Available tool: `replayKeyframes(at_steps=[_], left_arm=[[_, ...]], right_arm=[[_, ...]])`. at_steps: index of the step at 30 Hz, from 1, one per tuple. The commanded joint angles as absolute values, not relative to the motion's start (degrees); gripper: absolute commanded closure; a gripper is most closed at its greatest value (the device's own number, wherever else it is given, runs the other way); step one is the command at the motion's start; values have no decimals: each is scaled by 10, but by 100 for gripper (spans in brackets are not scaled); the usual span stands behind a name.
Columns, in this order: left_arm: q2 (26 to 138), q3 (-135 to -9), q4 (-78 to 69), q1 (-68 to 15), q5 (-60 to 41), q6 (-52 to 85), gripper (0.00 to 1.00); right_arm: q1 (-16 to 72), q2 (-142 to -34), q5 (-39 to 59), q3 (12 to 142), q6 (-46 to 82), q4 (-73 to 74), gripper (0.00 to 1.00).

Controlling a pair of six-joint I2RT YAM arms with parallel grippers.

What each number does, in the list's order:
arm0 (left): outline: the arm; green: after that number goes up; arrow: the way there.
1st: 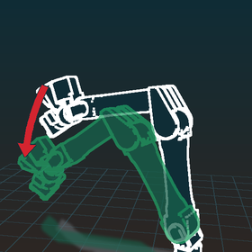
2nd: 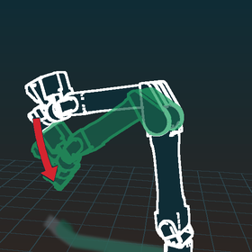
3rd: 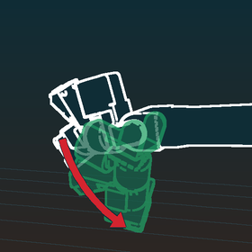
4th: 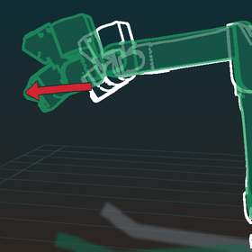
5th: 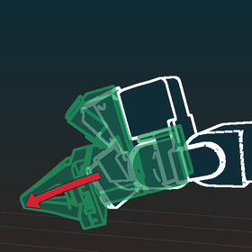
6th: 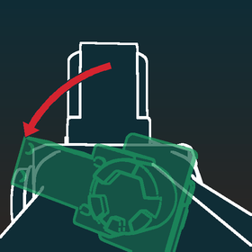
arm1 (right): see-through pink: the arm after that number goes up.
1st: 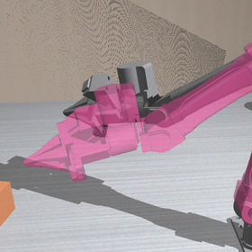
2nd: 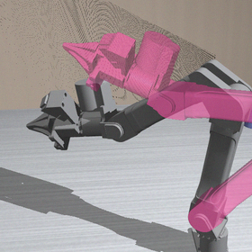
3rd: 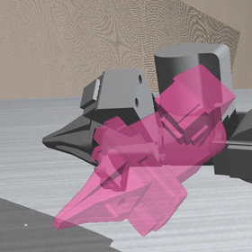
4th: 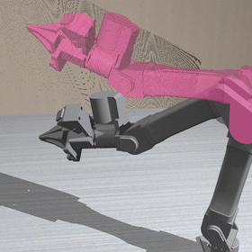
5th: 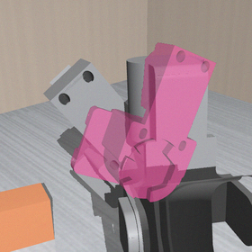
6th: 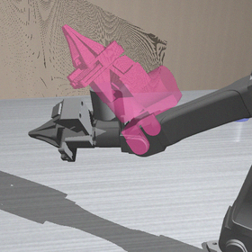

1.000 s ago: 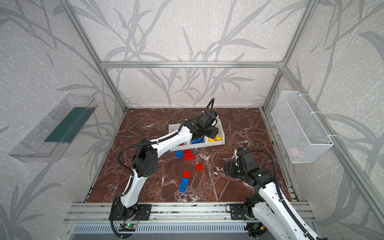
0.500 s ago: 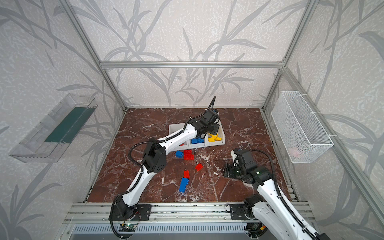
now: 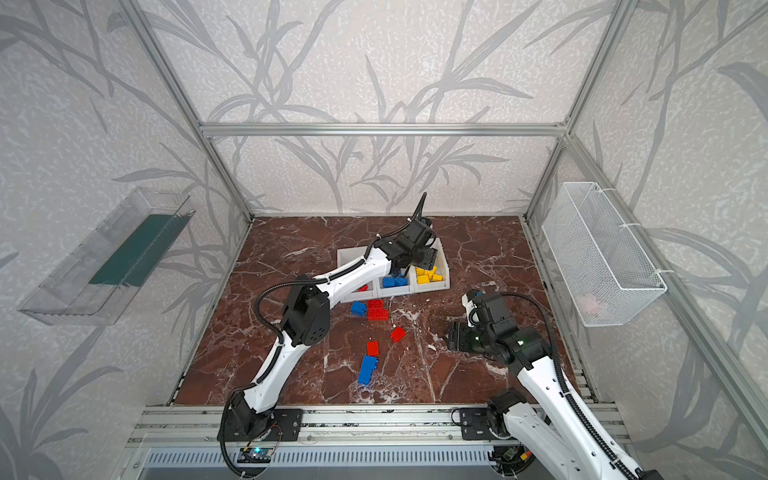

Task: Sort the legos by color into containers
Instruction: 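Release the yellow brick and withdraw the left gripper while the right reaches, then lower the right gripper onto the red 2x4 brick beside the bin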

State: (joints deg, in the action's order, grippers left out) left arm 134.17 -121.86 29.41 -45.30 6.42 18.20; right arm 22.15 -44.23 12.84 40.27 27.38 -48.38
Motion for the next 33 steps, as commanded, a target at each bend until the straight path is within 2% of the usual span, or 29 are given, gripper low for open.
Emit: replayKeyframes(at_steps=[1,8,13,22,26,33], left_arm=[[1233,-1131,268,-449,77,181,28],[995,-796,180,-399,55,208,28],[859,-642,185,-355,51,206,28],[696,-471,190,-318,76,242,27],[657,-432,191,-316,78,259,27],[600,-387,209,-315,81,262,27]], right_arm=[[240,-458,99,423,269,-491,31],[328,-541,12,448,293,-427,31],[388,-625,-41,472,323,-374,31],[477,-809,-104,581,380,-332,21],[496,-887,-112,634,386,-327,15],[514,-992,-126,701,403,-316,11]])
